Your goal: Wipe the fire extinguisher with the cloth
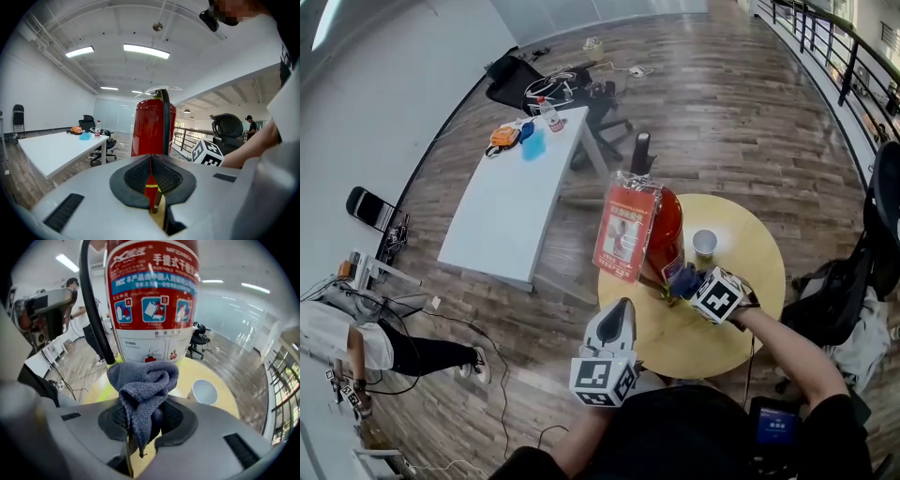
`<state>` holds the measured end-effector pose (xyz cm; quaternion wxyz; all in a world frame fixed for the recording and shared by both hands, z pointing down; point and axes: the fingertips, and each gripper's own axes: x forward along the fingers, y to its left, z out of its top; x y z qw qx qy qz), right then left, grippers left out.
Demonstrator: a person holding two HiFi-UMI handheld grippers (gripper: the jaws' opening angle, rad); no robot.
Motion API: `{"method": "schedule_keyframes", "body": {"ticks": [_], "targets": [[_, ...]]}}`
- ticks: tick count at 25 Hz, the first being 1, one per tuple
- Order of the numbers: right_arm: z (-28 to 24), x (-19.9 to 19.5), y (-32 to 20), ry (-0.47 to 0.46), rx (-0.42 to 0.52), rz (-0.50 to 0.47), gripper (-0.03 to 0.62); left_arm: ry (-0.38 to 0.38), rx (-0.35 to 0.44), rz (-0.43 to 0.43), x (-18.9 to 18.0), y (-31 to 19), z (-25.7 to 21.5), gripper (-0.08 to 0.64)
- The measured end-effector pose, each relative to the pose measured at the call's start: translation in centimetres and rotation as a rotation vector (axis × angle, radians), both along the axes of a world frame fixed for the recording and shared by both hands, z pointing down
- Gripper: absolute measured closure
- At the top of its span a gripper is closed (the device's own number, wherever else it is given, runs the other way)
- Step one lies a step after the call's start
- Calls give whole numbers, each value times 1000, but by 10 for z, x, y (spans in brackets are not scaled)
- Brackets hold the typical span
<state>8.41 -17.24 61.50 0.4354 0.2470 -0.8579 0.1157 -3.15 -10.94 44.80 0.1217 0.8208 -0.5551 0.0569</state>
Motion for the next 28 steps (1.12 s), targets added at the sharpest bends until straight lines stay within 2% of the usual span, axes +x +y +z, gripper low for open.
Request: {"method": "schedule_keyframes", "body": {"ticks": [4,9,13,16,19,22,25,28], "targets": [[-26,1,2,-109,-44,65,485,4,7,-8,-2,-1,-4,535],[-138,-9,10,-305,-10,47,485,9,21,-6,-1,-6,-8,535],[-222,-24,23,-394,73,-4,485,15,32,1,2,-7,-11,535],[-255,-29,26,-467,76,1,485,17,37,7,3,-7,-11,536],[-246,-31,24,-469,44,8,485,20,37,7,4,-6,-11,535],[-212,-30,22,-481,-73,43,485,21,44,6,4,-5,-14,535],[-163,-22,19,-412,-150,73,485,24,53,-4,2,-4,-17,535],[-108,-10,9,-295,-177,112,485,19,57,-15,-1,-5,-17,535]]}}
